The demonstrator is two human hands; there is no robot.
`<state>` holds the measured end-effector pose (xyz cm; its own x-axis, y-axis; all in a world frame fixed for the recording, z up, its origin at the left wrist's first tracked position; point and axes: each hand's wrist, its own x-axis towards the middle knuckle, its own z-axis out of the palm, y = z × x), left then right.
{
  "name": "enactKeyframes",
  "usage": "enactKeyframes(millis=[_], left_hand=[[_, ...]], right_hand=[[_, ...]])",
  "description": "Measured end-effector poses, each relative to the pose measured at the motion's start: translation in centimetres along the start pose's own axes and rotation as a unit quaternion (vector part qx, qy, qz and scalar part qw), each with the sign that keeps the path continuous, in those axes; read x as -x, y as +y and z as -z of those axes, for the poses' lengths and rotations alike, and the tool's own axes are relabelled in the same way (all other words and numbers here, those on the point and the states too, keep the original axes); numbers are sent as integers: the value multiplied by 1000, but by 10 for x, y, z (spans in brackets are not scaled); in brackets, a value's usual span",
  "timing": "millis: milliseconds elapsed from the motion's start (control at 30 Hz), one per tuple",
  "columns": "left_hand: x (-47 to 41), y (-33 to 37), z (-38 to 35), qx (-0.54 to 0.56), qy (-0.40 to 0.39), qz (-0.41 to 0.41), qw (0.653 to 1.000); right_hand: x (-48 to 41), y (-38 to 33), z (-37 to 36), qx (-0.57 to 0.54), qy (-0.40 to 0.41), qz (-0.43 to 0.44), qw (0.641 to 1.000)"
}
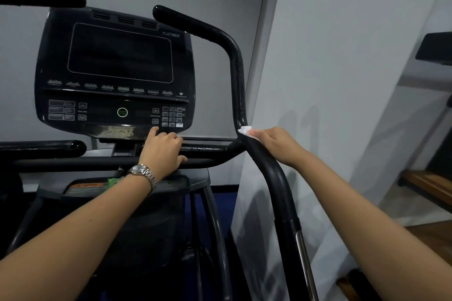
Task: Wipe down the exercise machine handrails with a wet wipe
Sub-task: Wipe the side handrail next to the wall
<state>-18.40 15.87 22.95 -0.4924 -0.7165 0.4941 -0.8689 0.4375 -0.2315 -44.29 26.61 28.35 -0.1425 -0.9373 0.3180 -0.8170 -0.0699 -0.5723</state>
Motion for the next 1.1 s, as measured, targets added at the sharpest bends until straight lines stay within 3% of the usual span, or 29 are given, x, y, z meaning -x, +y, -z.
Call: enactKeyframes(millis=[167,367,500,767,900,1100], left_hand=[[1,0,-4,17,6,0,1000],[0,-1,-2,14,6,-3,1000],[1,-3,-6,16,12,-6,1000],[2,-3,-9,10,27,-13,1000],[2,-3,-10,9,30,-9,999],[2,-1,-8,0,22,-6,1000]], right_hand=[[6,12,15,-65,-7,-1,998],[-11,-18,-2,76,-49,26,996],[-2,-23,13,85,-107,55,989],[-22,-34,-3,239,-99,65,964],[1,-41,14,186,-164,75,966],[14,-38,15,124,-121,64,983]])
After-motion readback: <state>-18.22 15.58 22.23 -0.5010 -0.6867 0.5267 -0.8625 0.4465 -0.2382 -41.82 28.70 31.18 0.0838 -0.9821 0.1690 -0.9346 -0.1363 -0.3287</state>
